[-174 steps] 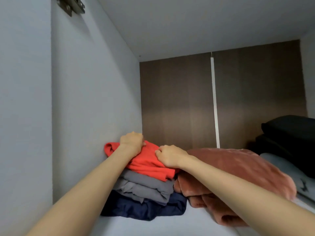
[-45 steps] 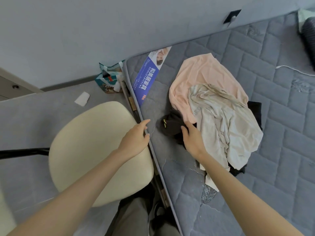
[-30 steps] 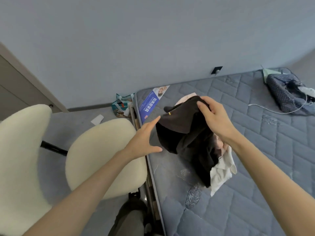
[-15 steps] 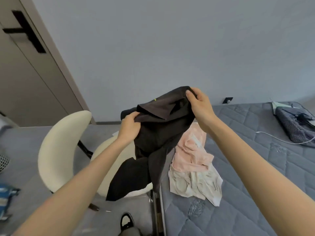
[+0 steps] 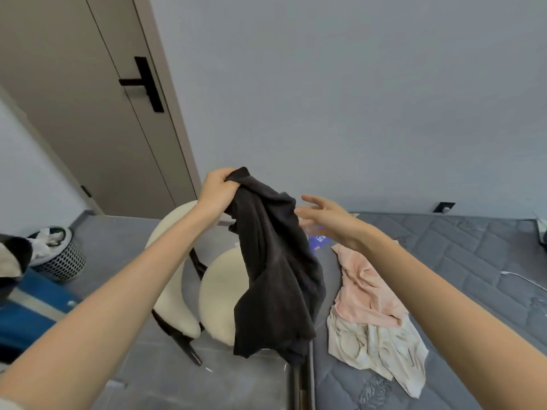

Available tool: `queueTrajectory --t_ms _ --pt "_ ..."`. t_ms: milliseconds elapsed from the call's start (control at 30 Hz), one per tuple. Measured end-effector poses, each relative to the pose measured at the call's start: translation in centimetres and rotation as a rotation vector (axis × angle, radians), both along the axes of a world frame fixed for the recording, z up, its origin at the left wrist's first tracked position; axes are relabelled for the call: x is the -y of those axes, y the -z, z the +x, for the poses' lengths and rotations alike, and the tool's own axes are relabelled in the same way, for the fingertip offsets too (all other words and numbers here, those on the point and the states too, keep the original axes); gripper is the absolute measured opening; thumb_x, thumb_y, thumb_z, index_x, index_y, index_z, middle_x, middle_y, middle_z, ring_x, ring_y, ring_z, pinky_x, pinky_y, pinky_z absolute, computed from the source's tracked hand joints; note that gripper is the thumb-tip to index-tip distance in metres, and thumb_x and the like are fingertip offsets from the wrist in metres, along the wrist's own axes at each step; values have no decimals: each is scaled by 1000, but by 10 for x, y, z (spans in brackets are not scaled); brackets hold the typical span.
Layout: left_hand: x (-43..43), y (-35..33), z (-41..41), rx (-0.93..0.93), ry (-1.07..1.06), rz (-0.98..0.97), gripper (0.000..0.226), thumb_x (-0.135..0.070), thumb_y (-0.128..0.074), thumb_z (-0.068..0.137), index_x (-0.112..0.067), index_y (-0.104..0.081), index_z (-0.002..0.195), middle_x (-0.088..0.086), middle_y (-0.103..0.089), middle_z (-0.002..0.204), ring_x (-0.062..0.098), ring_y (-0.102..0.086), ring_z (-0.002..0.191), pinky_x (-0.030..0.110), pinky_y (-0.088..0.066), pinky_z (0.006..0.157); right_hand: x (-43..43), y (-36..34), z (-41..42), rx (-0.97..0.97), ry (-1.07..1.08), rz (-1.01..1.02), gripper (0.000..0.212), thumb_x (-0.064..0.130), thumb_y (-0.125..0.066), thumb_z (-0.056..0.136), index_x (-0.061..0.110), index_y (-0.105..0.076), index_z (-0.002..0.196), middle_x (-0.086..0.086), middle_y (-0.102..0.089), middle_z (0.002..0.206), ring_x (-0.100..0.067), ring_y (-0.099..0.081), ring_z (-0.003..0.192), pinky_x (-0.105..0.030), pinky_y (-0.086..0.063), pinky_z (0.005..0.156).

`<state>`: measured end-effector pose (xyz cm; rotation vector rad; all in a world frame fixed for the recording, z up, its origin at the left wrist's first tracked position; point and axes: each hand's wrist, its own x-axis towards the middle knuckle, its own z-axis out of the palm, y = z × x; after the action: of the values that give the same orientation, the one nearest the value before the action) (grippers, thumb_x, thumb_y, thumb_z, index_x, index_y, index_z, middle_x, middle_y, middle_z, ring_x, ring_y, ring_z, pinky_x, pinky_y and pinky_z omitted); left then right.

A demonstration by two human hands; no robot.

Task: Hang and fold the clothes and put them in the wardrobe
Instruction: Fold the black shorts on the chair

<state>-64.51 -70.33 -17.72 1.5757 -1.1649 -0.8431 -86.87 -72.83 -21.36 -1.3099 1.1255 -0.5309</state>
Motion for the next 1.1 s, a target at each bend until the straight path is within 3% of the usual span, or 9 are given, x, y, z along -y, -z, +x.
queueTrajectory --t_ms 133,300,433,600,733,800,967,1033,1100 --pt "9 -18 -23 -171 100 6 32 8 -42 88 -11 -57 68 6 -59 62 16 -57 59 24 -44 56 -22 15 26 -213 -353 -76 84 48 -76 75 26 -34 144 10 -52 131 -9 -52 121 -24 -41 98" --pt "27 -51 -30 -344 229 -55 31 9 -37 92 -10 -59 82 8 -59 74 13 -59 61 23 -46 56 -21 27 55 -418 -14 -503 33 37 -53 96 7 -58 109 -3 -65 106 -24 -62 100 -32 -48 80" --pt "43 -64 9 -304 336 -143 23 -18 -56 95 -18 -59 118 -2 -64 114 5 -63 100 25 -53 85 -1 -5 58 -152 147 -517 18 30 -49 99 19 -60 88 8 -65 85 -6 -61 80 -13 -45 62" --pt "35 -27 54 -92 370 133 88 -68 -55 68 -38 -28 146 -15 -33 145 7 -37 130 35 -35 102 26 -55 73 256 269 -422 11 24 -50 99 23 -58 107 8 -68 104 -3 -66 93 -18 -52 78" --pt "23 17 62 -39 642 330 89 -64 -50 72 -35 -15 149 -20 -31 144 -2 -37 125 26 -32 105 40 -85 87 397 272 -381 14 22 -53 98 25 -59 111 11 -69 104 -2 -66 96 -17 -53 78" --pt "24 26 58 -1 689 366 88 -59 -65 72 -27 -29 146 -16 -41 142 4 -44 125 28 -35 108 46 -91 89 391 270 -405 13 21 -53 98 23 -60 109 10 -70 102 -5 -67 94 -18 -53 76" --pt "38 25 51 32 530 319 36 -46 -61 87 -20 -63 112 -5 -68 114 6 -65 100 20 -51 86 64 -87 70 -431 323 -795 40 24 -56 95 4 -46 128 -5 -57 118 -26 -55 112 -27 -40 81" --pt "44 22 47 -11 470 276 26 -38 -60 91 -20 -63 110 -4 -68 111 3 -65 93 14 -51 75 63 -76 62 -530 249 -774 55 23 -58 93 2 -35 138 -12 -47 136 -29 -45 125 -32 -39 97" --pt "50 17 42 -122 383 245 29 -30 -58 94 -13 -62 117 3 -67 115 11 -65 98 23 -53 83 54 -65 59 -573 149 -792 59 22 -59 93 4 -32 142 -13 -41 142 -27 -39 131 -36 -34 107"
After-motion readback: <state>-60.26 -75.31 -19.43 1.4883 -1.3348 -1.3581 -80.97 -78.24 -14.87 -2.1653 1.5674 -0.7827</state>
